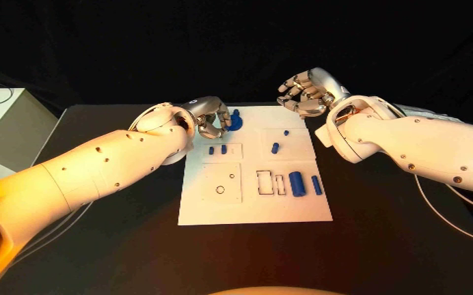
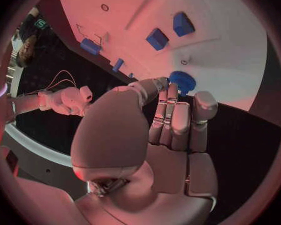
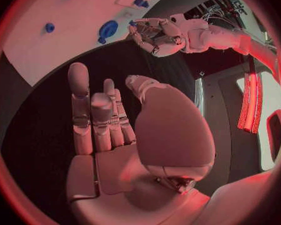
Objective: Assemble the parts on the task board
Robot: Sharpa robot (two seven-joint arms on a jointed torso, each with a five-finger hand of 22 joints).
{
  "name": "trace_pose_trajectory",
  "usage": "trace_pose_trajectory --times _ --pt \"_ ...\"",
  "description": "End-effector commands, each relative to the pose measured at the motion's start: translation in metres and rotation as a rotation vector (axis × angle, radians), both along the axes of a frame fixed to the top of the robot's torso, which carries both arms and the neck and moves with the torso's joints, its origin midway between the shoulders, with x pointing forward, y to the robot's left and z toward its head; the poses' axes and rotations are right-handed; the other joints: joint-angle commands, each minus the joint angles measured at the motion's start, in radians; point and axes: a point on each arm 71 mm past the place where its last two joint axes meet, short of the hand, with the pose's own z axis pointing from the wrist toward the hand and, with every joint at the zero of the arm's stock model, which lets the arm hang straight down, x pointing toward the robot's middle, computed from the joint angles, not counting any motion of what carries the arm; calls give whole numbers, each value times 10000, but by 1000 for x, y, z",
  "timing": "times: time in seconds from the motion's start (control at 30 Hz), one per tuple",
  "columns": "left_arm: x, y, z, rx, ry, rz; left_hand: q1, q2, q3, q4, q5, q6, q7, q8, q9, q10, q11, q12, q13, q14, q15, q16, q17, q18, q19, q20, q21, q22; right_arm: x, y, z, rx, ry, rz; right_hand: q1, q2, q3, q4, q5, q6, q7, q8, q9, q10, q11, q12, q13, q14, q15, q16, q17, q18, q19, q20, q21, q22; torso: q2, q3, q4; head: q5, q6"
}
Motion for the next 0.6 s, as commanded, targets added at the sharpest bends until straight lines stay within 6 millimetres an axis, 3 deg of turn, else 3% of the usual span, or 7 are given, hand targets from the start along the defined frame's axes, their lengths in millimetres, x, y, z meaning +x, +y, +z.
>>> trace_pose_trajectory --times 0.03,0.6 --pt "-1 2 -2 101 383 -14 -74 -4 -6 -41 50 102 -2 -33 9 57 -14 -46 -17 87 0 44 -13 -155 64 0 55 4 0 0 1 -55 -125 76 -64 3 28 2 51 -21 88 -29 11 28 16 -64 -18 -10 61 -48 -5 91 -17 -7 -44 -3 -13 -12 35 -17 -7" --pt "4 16 -9 535 708 332 -108 -6 -10 -33 43 135 -5 -45 19 97 -18 -91 -20 84 1 41 -42 -156 68 2 60 10 -1 1 1 -52 -97 82 -68 1 23 1 57 -30 96 -36 9 13 27 -117 -56 -18 69 -65 -9 93 -26 -1 -75 -20 13 12 -25 50 -56"
